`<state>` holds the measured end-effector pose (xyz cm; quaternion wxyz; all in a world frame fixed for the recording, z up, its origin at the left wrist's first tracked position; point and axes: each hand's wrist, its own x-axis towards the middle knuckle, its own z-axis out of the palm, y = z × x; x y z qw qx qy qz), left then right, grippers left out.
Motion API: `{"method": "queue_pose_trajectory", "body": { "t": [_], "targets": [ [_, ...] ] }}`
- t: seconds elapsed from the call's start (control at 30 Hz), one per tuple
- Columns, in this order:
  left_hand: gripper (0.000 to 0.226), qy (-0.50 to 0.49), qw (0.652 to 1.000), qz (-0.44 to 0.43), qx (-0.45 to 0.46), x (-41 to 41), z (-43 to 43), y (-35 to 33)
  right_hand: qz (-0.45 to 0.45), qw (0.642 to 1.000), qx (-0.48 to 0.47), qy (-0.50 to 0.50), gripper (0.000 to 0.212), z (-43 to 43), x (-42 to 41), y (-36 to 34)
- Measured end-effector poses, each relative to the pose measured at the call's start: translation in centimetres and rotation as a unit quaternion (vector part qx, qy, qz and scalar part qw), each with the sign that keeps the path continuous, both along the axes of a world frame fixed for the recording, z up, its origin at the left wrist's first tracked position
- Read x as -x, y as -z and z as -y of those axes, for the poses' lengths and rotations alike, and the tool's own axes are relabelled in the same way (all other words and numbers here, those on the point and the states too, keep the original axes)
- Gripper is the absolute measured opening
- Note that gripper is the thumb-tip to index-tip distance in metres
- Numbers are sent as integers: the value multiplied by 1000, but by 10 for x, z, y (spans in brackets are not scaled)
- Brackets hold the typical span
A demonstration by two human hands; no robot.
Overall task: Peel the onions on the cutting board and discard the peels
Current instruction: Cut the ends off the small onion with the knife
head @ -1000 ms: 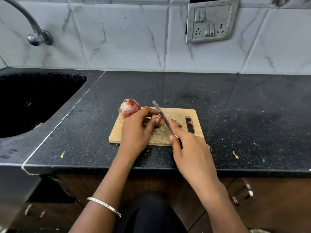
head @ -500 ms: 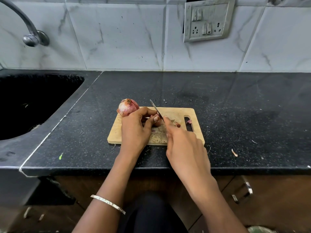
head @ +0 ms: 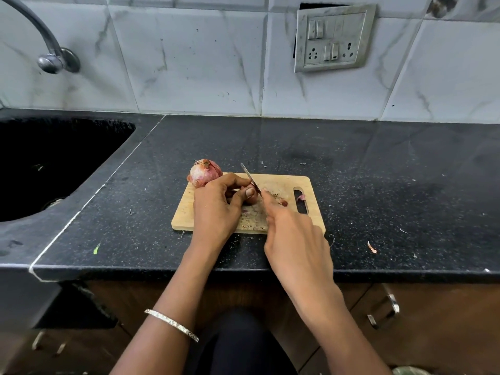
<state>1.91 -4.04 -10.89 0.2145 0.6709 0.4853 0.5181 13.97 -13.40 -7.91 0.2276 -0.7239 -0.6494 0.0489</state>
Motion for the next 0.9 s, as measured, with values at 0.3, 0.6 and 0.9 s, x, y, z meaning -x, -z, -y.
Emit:
{"method": "queue_pose_trajectory", "body": {
  "t": [0.3,0.6,0.9],
  "targets": [
    [13,7,1000,9,5,4,-1,2,-12,1000,-11,-1,59,-27,7,-2],
    [13,3,1000,19,23,4,0,-1,5,1000,7,7,65,5,-2,-1],
    [15,2,1000,15,21,8,1,0,-8,1000,7,10,54,-17,-11,-1]
  ]
}}
